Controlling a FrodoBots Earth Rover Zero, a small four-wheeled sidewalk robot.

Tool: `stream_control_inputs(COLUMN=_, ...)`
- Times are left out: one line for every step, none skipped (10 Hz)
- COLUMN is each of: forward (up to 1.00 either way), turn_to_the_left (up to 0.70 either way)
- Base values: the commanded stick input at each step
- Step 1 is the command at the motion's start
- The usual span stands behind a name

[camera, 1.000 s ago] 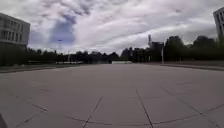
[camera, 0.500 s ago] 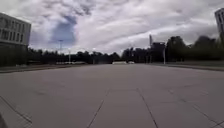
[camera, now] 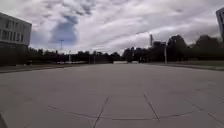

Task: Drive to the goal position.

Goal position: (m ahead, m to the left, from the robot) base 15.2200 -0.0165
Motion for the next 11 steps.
stream_control_inputs(forward=0.7, turn_to_the_left=0.01)
stream_control_inputs(forward=0.7, turn_to_the_left=0.01)
stream_control_inputs(forward=0.7, turn_to_the_left=0.01)
stream_control_inputs(forward=0.7, turn_to_the_left=0.01)
stream_control_inputs(forward=0.7, turn_to_the_left=0.01)
stream_control_inputs(forward=0.7, turn_to_the_left=0.01)
stream_control_inputs(forward=0.7, turn_to_the_left=0.01)
stream_control_inputs(forward=0.7, turn_to_the_left=0.01)
stream_control_inputs(forward=0.7, turn_to_the_left=0.01)
stream_control_inputs(forward=0.7, turn_to_the_left=0.01)
stream_control_inputs(forward=0.7, turn_to_the_left=0.01)
